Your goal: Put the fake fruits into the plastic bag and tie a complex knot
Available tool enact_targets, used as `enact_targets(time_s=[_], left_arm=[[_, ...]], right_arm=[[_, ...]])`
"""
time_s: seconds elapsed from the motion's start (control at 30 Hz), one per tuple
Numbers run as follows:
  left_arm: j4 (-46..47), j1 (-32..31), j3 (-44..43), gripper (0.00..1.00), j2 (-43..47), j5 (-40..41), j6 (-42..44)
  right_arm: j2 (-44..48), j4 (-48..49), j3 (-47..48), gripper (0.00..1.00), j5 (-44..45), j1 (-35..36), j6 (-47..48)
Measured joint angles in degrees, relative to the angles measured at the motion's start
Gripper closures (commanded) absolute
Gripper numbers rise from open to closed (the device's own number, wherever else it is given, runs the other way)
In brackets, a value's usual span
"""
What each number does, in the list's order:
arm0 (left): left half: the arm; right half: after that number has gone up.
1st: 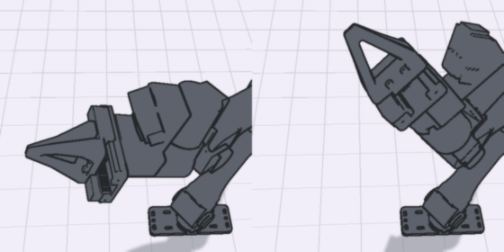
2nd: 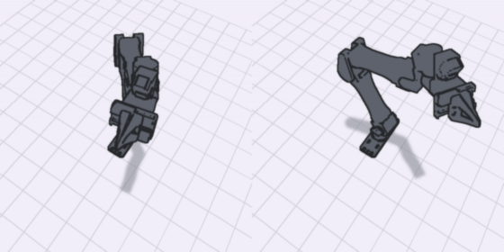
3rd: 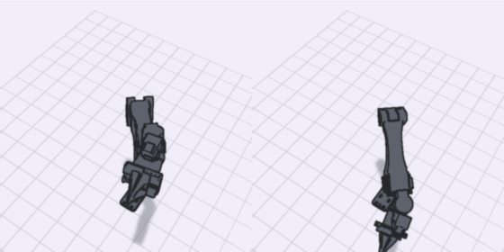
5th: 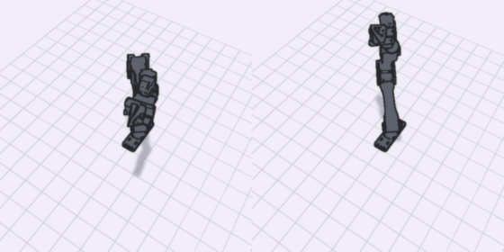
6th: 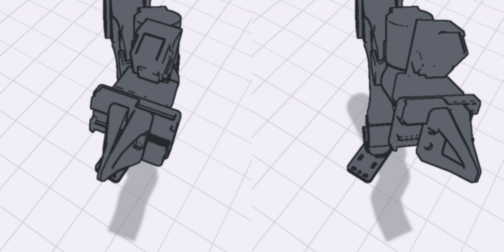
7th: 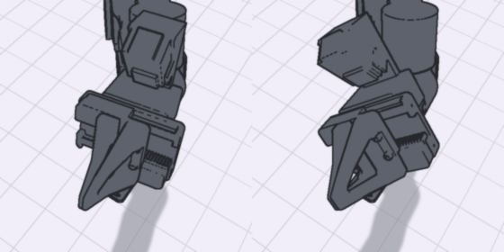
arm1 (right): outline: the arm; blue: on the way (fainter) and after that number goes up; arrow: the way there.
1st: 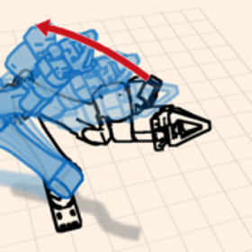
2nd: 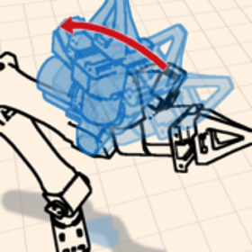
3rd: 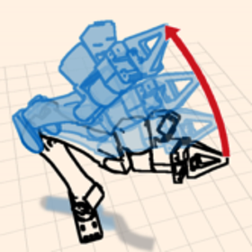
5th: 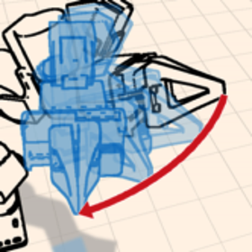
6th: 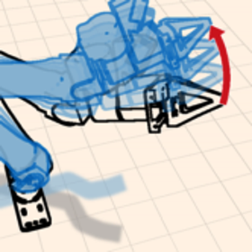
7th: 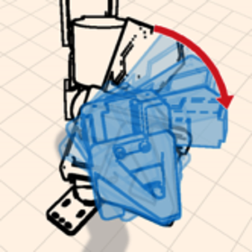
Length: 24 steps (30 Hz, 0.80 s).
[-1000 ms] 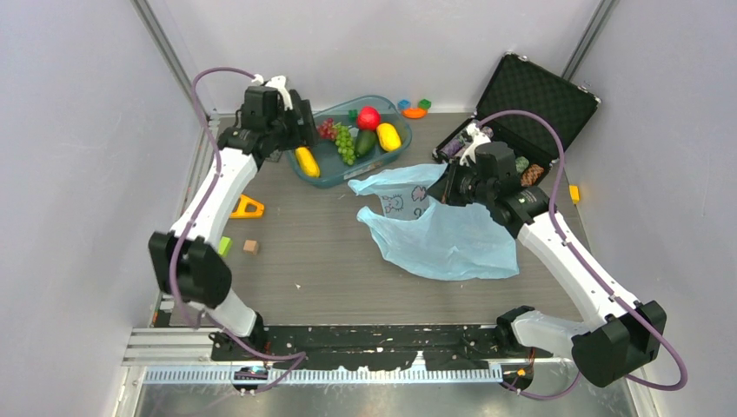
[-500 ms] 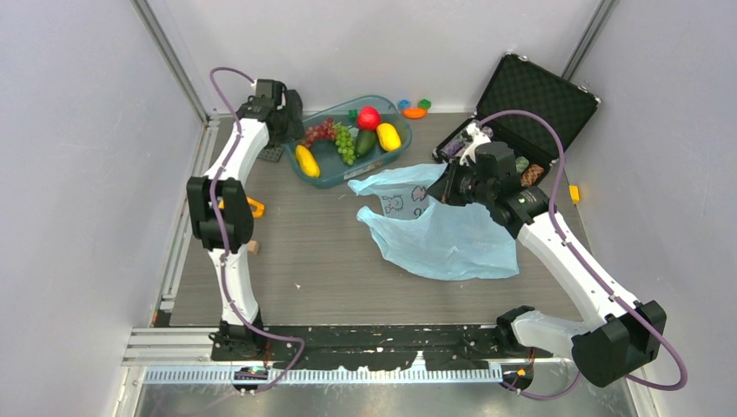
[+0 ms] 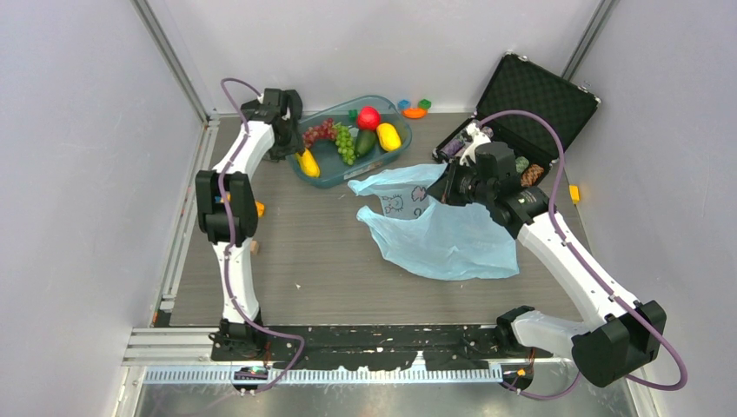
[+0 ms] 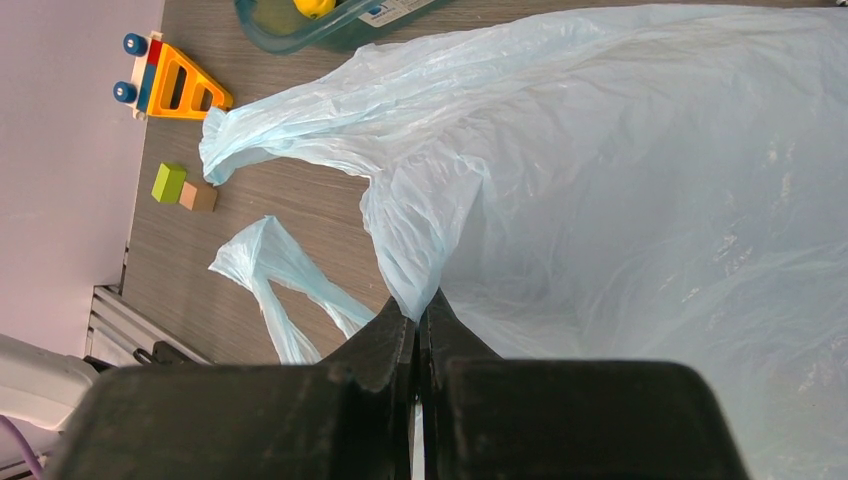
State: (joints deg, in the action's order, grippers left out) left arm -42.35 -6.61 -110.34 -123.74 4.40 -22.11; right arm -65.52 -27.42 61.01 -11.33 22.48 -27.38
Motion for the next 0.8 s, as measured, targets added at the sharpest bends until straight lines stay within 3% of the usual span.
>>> enact_targets(time_s=[0.33,0.53,0.8], left_arm=[[0.4,0.0,3.6,0.72,-0.6,-0.1,0.2],[2.5,0.3,9.0,0.74,2.8,0.2,0.3],[4.5,0.3,24.5,0.74,13.7,1.6,0.1]], right_arm=[[0.2,0.0,-1.1,0.95,0.0,0.0,0.0],[1.5,0.0,-1.5,0.95,0.0,0.0,0.0],[2.3,0.0,-2.0,0.95,-0.4,0.0,0.0]])
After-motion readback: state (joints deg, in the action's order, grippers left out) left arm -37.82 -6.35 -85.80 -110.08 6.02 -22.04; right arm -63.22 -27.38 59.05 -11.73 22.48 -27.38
